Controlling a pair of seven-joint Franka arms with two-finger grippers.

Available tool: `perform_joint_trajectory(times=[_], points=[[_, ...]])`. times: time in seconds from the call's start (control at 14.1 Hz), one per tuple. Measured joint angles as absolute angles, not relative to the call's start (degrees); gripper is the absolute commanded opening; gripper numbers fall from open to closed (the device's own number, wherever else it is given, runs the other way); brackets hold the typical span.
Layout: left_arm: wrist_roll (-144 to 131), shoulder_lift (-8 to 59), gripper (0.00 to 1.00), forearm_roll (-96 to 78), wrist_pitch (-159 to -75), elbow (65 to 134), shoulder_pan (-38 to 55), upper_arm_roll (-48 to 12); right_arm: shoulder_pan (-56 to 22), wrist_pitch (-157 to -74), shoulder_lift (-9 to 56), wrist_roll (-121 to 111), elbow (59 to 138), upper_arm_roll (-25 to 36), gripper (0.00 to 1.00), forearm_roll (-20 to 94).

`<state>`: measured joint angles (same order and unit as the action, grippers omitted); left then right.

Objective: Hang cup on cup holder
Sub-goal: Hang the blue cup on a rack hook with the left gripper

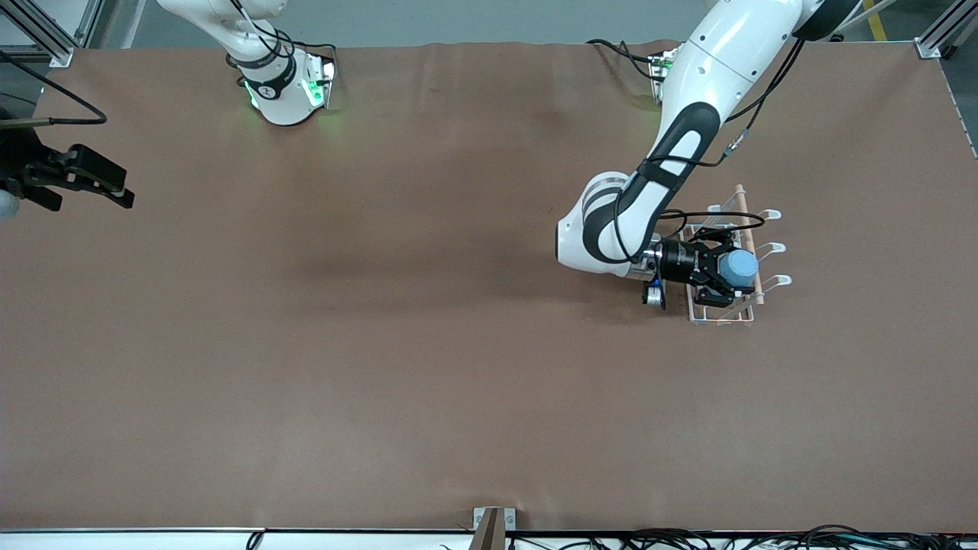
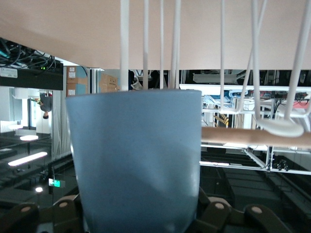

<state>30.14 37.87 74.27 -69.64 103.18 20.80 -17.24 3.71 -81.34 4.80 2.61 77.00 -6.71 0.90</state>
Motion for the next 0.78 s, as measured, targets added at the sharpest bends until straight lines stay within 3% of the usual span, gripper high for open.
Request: perform_joint_trajectory(times=[0.43, 0.78], points=[[26.7, 37.8, 1.0, 73.4, -69.6, 100.2, 20.9, -17.5, 1.2, -82.2, 2.0, 2.6, 80.4, -3.8, 1.0, 0.9], [21.9, 33.7, 1.0, 55.3, -69.4, 83.9, 20.5, -17.4, -0.1, -82.2, 1.7, 2.7, 80.7, -2.0, 1.0, 1.1]])
